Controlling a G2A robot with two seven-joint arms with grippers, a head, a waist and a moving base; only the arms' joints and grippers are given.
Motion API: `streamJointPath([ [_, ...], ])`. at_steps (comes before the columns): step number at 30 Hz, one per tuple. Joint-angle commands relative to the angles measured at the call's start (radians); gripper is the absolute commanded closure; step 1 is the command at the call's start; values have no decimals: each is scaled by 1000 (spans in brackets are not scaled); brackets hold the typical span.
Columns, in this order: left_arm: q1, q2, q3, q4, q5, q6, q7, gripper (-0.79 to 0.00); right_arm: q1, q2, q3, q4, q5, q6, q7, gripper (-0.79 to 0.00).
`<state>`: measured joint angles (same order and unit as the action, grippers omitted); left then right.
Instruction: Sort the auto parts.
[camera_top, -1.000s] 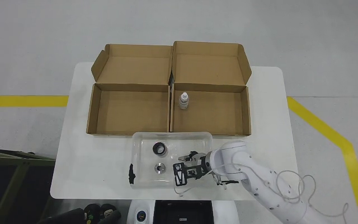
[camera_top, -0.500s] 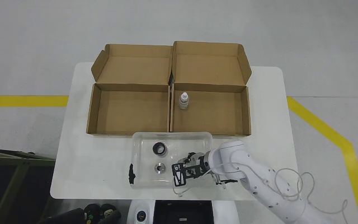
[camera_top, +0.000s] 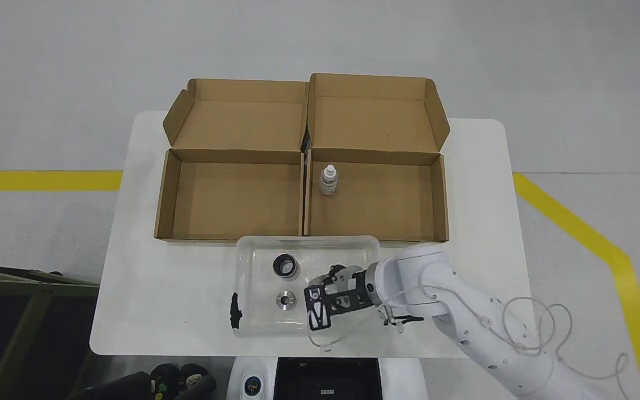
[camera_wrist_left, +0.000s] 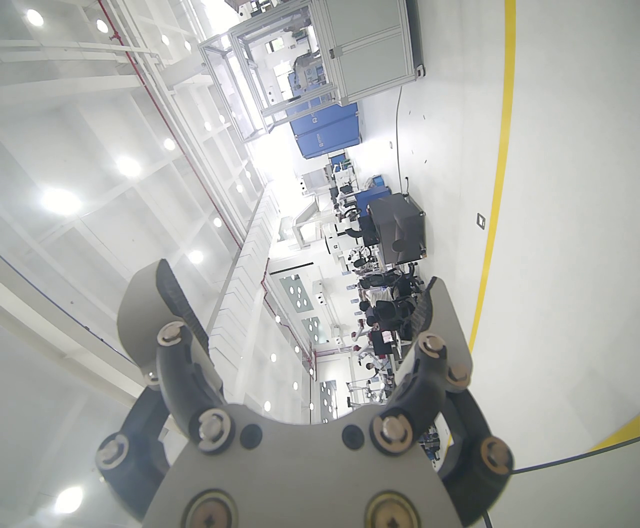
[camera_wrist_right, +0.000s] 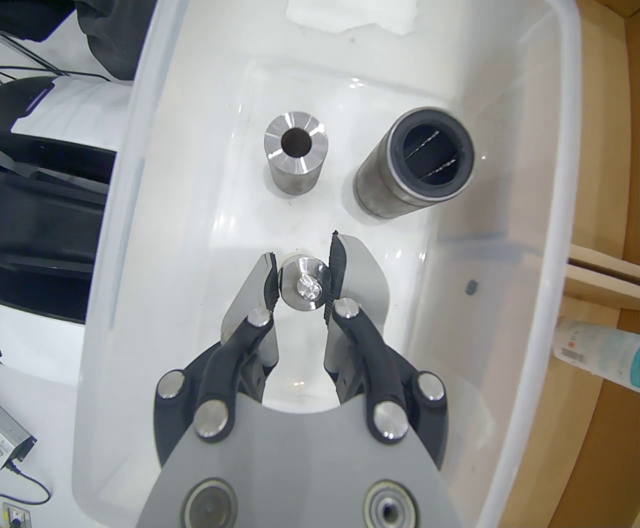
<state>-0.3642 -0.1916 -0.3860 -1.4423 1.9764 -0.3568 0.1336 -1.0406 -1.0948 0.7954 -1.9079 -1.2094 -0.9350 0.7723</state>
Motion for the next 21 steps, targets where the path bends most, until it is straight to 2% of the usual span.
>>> streamJointPath([
  [1,0,0,0,0,0,0,0,-785,-1,2,11,-17,8,4,-18,0],
  [21,0,0,0,0,0,0,0,-785,13,13,125,-136,37,60,-276,0],
])
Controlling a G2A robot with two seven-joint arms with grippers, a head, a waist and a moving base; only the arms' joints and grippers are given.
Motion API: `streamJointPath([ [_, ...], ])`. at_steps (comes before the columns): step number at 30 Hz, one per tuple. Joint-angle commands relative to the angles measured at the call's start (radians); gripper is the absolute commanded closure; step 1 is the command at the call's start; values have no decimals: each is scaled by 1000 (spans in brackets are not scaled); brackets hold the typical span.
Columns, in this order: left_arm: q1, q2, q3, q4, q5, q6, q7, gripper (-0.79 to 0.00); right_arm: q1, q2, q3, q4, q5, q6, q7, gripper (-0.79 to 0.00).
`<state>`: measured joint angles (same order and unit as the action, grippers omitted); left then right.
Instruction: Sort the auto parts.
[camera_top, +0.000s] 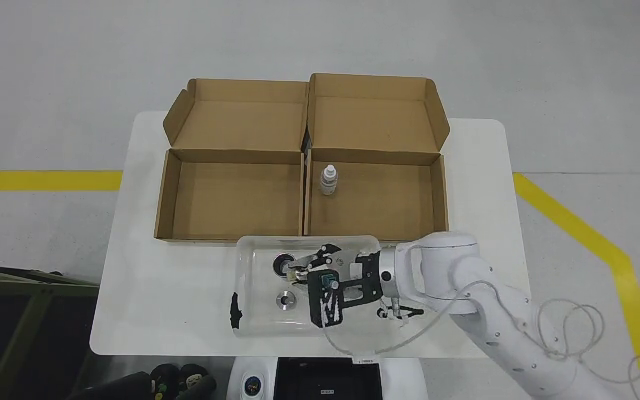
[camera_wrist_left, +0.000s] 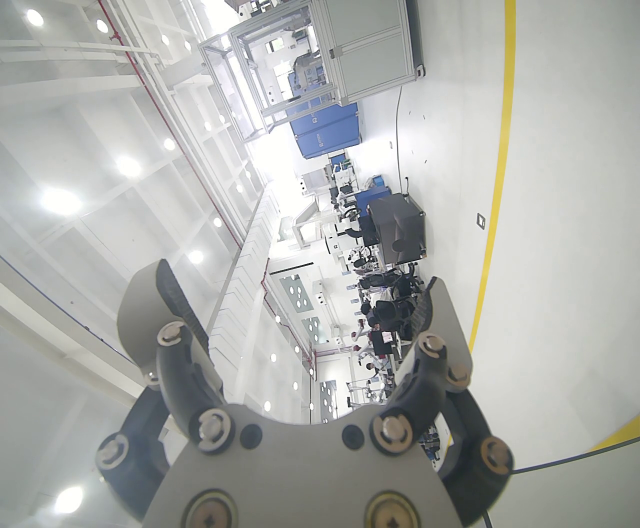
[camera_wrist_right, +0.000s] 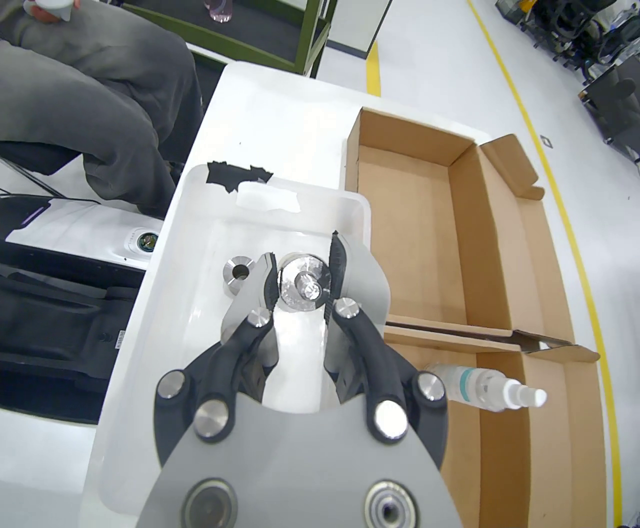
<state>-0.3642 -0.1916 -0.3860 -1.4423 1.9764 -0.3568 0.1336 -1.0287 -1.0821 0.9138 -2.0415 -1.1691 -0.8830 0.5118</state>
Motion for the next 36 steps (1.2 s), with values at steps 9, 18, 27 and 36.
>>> streamJointPath([
  [9,0,0,0,0,0,0,0,-785,-6,6,93,-2,-33,51,-149,0],
  [18,0,0,0,0,0,0,0,-785,-48,23,203,-20,-44,54,-206,0],
  [27,0,0,0,0,0,0,0,-785,-59,29,246,10,-55,63,-240,0],
  [36,0,0,0,0,0,0,0,-785,-45,30,253,84,-78,72,-253,0],
])
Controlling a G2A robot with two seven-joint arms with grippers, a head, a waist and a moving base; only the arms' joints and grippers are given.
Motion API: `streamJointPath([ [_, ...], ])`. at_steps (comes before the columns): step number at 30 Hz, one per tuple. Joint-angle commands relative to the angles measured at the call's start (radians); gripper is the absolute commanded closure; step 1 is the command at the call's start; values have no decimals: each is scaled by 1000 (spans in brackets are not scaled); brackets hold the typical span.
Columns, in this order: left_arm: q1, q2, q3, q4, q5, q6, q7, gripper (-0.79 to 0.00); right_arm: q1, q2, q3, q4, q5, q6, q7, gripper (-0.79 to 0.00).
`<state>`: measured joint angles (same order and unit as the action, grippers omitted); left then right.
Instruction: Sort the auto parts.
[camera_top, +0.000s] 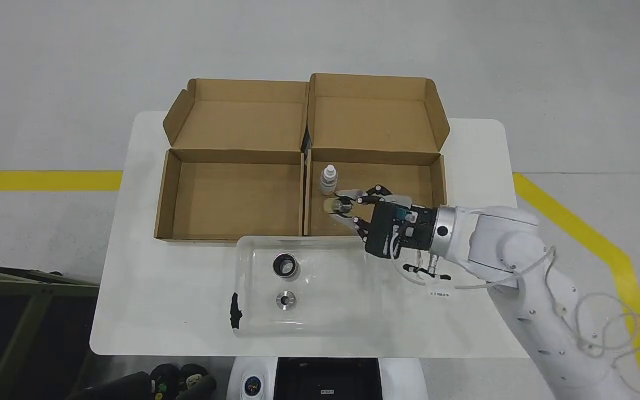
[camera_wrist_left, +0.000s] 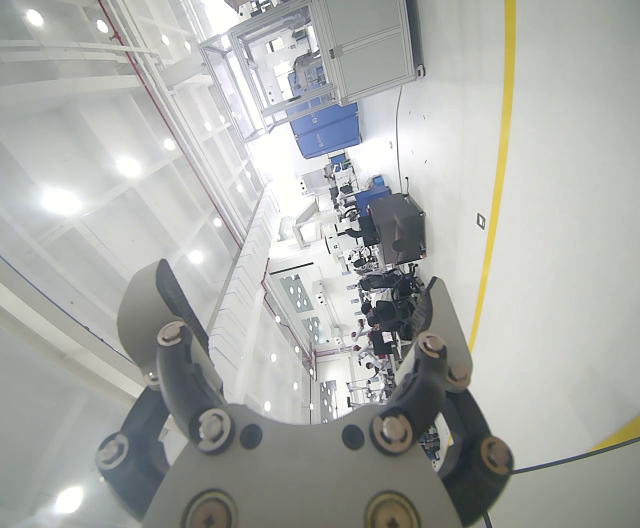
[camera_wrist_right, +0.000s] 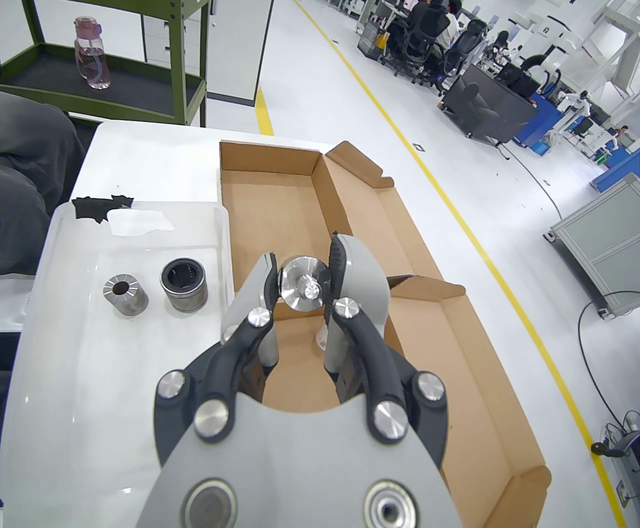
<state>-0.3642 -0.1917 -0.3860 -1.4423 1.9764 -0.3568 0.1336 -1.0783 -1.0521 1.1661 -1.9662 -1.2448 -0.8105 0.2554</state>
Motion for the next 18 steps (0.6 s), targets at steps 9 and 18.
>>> streamJointPath([
  [9,0,0,0,0,0,0,0,-785,94,-6,-37,134,14,-35,72,0],
  [18,0,0,0,0,0,0,0,-785,216,-24,-124,289,20,-55,162,0],
])
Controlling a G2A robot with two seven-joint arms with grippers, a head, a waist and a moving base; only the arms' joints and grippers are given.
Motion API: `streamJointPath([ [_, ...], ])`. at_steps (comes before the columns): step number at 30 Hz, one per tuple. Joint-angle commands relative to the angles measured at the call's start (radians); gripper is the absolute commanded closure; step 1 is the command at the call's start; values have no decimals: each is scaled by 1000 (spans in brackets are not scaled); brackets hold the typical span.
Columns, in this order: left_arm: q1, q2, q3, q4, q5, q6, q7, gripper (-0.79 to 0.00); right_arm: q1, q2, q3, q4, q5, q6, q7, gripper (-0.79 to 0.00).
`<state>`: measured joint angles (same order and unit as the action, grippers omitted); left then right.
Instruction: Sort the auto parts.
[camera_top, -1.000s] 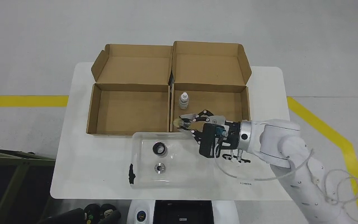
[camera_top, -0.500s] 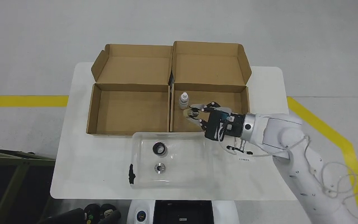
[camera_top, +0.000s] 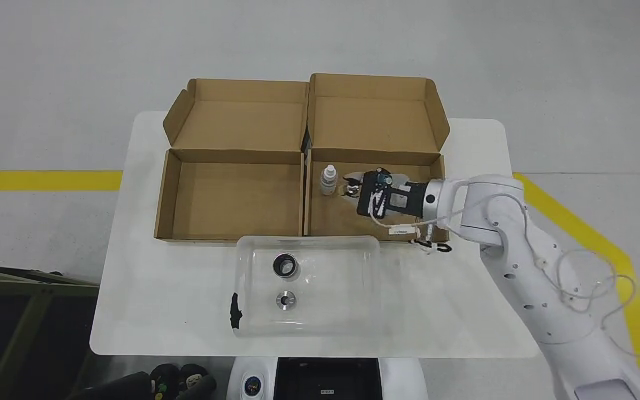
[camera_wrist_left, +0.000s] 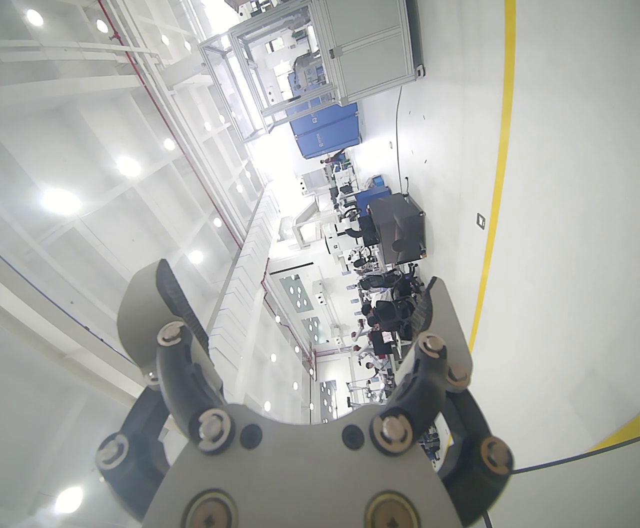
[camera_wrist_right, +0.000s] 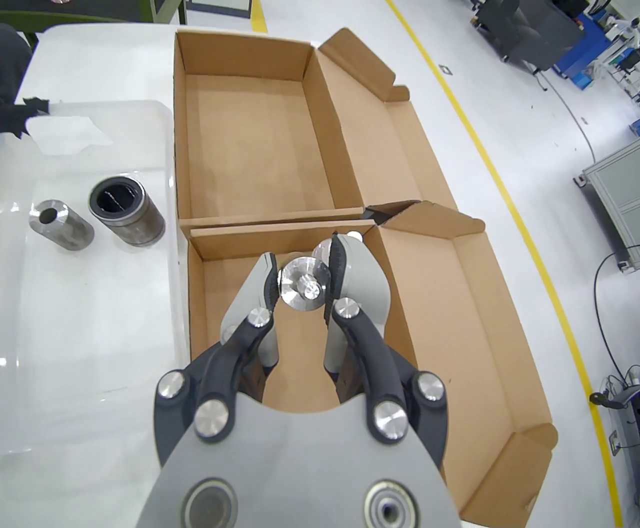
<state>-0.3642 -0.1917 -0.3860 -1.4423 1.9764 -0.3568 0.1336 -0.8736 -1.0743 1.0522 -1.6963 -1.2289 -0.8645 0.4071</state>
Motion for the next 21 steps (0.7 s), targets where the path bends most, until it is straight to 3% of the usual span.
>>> streamJointPath([
  [1,0,0,0,0,0,0,0,-785,23,-5,-21,39,10,-4,16,0],
  [21,0,0,0,0,0,0,0,-785,189,-61,-215,324,-39,-5,76,0],
])
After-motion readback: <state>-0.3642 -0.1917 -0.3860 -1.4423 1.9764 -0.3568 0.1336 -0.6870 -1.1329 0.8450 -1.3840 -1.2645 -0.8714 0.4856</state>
